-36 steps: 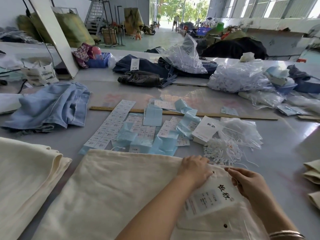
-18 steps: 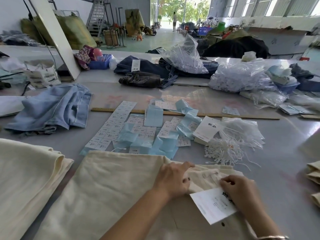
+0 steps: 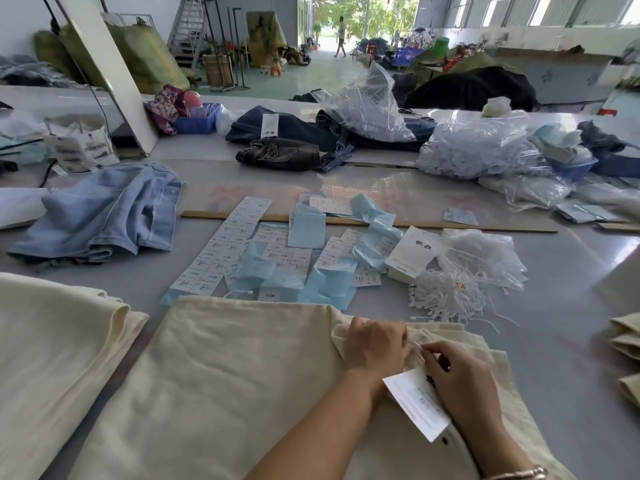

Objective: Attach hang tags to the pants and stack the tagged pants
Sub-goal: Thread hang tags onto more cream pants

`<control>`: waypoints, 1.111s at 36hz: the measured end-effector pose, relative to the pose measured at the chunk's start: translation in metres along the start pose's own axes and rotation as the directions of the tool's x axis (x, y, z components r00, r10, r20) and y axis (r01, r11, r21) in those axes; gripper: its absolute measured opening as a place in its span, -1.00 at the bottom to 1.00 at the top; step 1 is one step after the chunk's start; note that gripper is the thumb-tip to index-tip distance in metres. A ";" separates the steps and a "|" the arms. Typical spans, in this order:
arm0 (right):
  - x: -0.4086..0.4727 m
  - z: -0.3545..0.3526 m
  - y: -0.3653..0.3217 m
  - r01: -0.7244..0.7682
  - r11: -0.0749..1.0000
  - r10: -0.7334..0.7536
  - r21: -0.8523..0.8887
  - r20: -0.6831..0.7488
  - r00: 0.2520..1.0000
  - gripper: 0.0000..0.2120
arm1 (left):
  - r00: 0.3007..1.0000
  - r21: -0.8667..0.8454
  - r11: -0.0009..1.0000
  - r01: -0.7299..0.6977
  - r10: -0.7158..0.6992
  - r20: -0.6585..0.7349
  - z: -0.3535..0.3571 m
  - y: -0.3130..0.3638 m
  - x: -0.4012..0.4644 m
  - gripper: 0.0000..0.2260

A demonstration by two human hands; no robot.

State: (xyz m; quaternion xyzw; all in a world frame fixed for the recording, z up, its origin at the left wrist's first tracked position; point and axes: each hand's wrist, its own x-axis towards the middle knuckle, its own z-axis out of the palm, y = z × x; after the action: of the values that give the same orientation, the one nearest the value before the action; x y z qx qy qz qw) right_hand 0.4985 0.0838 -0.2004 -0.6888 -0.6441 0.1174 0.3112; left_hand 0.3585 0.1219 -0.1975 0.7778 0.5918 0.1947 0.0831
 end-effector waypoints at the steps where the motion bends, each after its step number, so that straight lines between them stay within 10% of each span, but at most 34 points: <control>1: 0.000 0.000 0.000 0.001 1.000 -0.001 0.002 0.011 1.000 -0.96 | 1.000 -0.008 1.000 0.005 -0.006 -0.027 0.000 0.001 -0.001 -0.76; 9: 0.013 0.000 -0.012 -0.052 0.999 0.050 0.007 0.145 0.988 -0.90 | 0.985 -0.437 0.883 0.168 -0.172 0.030 -0.009 -0.011 -0.007 -0.81; 16: 0.011 0.020 -0.019 -0.070 0.976 0.085 0.206 -0.066 0.994 -0.82 | 0.970 -0.700 0.671 0.244 -0.169 0.177 -0.009 -0.025 -0.013 -0.89; 28: 0.001 0.022 -0.023 -0.027 0.954 0.061 0.300 -0.105 0.993 -0.92 | 0.945 -0.700 0.645 0.305 -0.295 0.140 -0.002 -0.021 -0.008 -0.93; 33: 0.005 0.010 -0.019 -0.080 0.917 0.058 0.390 0.069 0.996 -0.88 | 0.930 -0.826 0.475 0.303 -0.336 0.148 -0.004 -0.024 -0.005 -0.91; 40: -0.008 -0.022 0.014 -0.296 0.600 0.220 0.744 0.202 0.954 -0.75 | 0.897 -0.907 0.214 0.362 -0.346 0.276 -0.015 -0.026 -0.004 -0.85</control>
State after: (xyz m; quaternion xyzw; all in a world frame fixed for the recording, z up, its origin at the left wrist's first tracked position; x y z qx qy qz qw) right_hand 0.5209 0.0701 -0.1931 -0.5711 -0.4401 0.4535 0.5239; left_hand 0.3287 0.1245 -0.1940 0.4245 0.5234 0.4733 0.5673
